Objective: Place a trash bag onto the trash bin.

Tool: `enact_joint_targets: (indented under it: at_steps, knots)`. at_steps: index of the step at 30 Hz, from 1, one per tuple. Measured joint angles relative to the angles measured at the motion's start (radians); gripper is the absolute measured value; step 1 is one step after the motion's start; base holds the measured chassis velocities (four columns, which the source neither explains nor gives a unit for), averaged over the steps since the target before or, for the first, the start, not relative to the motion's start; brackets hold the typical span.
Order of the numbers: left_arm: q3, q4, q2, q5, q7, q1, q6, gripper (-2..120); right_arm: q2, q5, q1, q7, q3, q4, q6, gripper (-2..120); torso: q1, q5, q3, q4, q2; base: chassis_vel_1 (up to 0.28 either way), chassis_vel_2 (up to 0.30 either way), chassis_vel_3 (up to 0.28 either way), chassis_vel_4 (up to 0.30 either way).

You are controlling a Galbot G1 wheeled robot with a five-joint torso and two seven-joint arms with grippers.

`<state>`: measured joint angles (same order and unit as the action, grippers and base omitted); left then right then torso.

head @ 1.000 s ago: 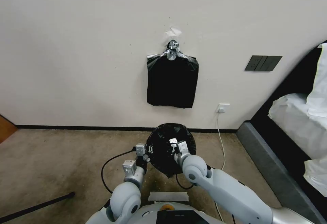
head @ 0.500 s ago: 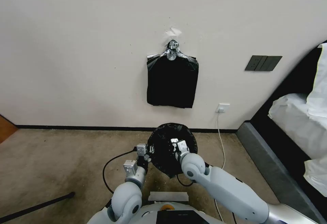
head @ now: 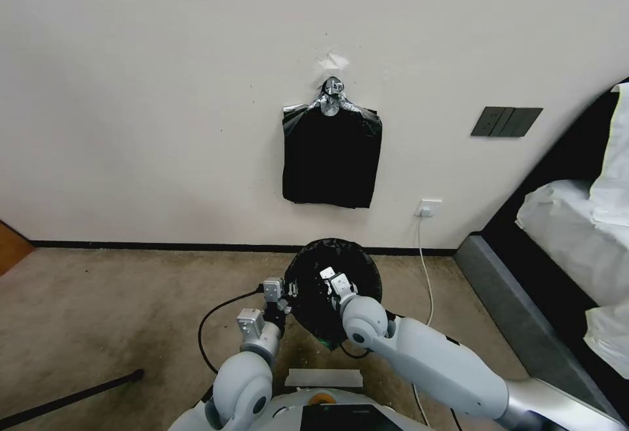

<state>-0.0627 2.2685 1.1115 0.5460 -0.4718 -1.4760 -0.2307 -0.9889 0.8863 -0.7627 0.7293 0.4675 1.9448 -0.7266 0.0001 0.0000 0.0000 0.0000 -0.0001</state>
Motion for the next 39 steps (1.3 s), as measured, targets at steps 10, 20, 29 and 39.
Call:
enact_joint_targets:
  at_steps: [10, 20, 29, 39]
  knots:
    - [-0.004, 0.01, 0.012, 0.003, 0.0, -0.003, -0.014, 3, -0.021, -0.001, 0.007, -0.003, -0.003, -0.04, 0.002, 0, 0.0, 0.0, 0.0, 0.0, 0.0, 0.0, 0.0, 0.0, 0.0]
    - [-0.001, 0.021, 0.012, 0.021, -0.004, -0.01, -0.016, 3, -0.026, 0.002, 0.015, -0.004, 0.004, -0.057, 0.003, 0, 0.0, -0.0001, 0.0, 0.0, 0.0, 0.0, 0.0, 0.0, 0.0]
    - [-0.004, 0.031, 0.029, 0.025, -0.004, -0.01, -0.021, 3, -0.032, 0.019, 0.018, -0.001, 0.0, -0.082, 0.008, 0, 0.0, 0.0, 0.0, 0.0, 0.0, 0.0, 0.0, 0.0, 0.0]
    - [-0.002, 0.036, 0.021, 0.027, -0.003, -0.012, -0.023, 3, -0.035, 0.019, 0.023, -0.011, -0.001, -0.116, 0.033, 0, 0.0, 0.0, 0.0, 0.0, 0.0, 0.0, 0.0, 0.0, 0.0]
